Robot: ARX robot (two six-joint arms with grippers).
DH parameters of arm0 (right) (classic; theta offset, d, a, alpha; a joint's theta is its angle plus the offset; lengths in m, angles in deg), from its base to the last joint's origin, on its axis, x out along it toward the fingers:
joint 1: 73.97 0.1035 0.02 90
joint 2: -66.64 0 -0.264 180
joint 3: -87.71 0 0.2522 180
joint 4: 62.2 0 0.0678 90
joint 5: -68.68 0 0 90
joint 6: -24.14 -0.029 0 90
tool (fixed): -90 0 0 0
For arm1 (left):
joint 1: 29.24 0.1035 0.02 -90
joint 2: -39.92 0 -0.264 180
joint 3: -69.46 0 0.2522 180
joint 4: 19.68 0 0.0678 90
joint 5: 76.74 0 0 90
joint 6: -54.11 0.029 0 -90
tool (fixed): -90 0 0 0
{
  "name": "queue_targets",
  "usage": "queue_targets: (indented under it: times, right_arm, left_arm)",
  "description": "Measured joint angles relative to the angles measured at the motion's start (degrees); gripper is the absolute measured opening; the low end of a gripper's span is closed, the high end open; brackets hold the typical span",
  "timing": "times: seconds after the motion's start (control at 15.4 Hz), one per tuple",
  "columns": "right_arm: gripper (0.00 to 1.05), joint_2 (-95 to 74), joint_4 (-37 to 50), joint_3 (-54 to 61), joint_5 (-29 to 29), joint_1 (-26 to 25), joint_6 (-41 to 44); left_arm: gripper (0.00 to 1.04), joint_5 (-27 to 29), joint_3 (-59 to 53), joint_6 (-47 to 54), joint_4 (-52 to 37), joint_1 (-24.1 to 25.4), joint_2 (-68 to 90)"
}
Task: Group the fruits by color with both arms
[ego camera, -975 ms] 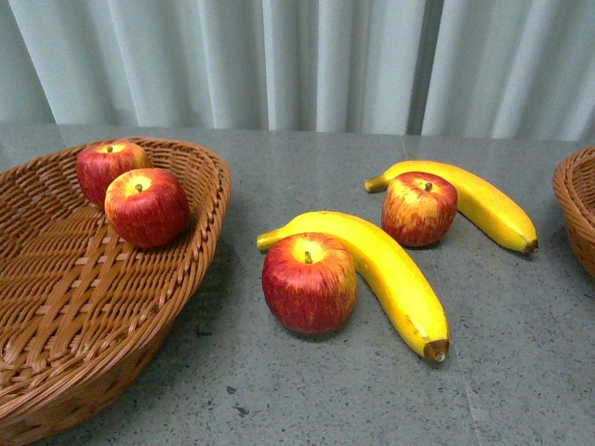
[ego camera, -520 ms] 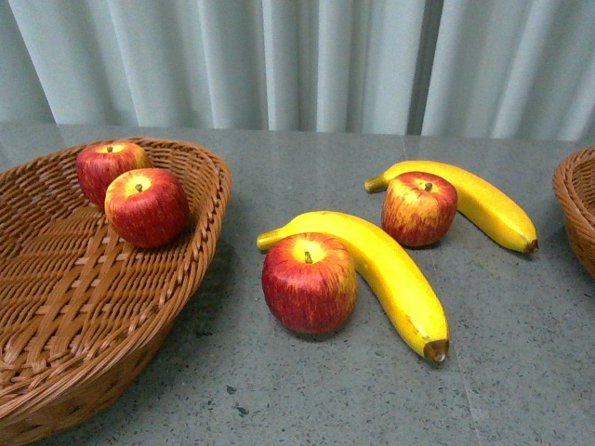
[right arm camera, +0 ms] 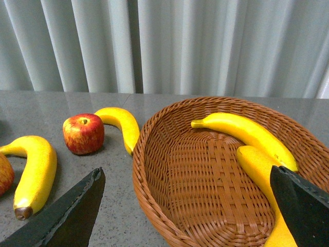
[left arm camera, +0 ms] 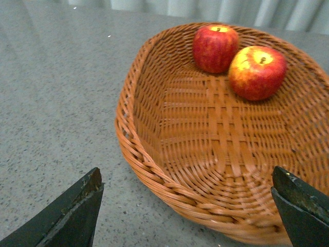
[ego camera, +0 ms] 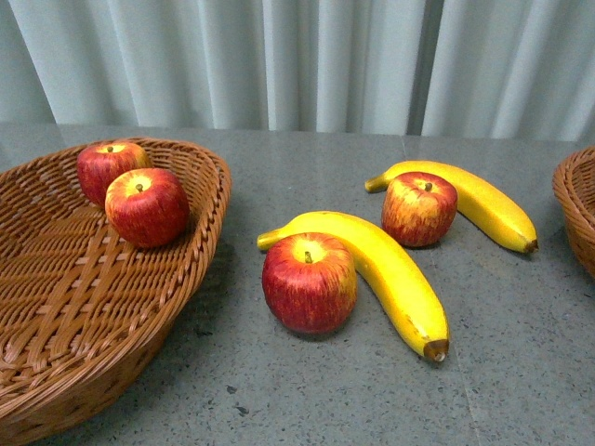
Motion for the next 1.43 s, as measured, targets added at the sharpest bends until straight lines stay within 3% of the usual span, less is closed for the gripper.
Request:
queue_targets:
  times: [0.06,0.19,0.32,0.45,0.65,0.91,1.1,1.43]
  right_arm:
    - [0.98,0.0,0.1,0.0,0.0,0.0,-0.1]
    - [0.98,0.0,0.0,0.0,0.0,0.0,-0.1]
    - [0.98,0.0,0.0,0.0,0.0,0.0,-0.1]
    - [0.98,0.0,0.0,0.0,0.0,0.0,-0.1]
    - [0.98,0.0,0.0,0.0,0.0,0.0,-0.1]
    - [0.98,0.0,0.0,0.0,0.0,0.0,-0.1]
    - [0.98,0.0,0.0,0.0,0.0,0.0,-0.1]
    - [0.98,0.0,0.0,0.0,0.0,0.0,-0.1]
  left_arm:
    - [0.98,2.2,1.0,-1.2,-2.8,1.3,4.1]
    - [0.98,1.0,5.1,-1.4,-13.3,5.0,12.4]
    - [0.98,-4.1,10.6,0.5,-25.0,6.9,25.1]
    - [0.98,-10.2,18.8,4.7,-31.7,5.2,39.8]
    - [0.98,-21.0,33.4,11.1,-26.8,-4.5,56.0]
    - [0.98,-27.9,40.9,16.3,-23.3,-14.6,71.1]
    - [0.98,-29.4,44.7,20.4,-20.8,-18.3,79.4]
    - [0.98,-30.6,48.1,26.5,-16.7,-20.2,88.1]
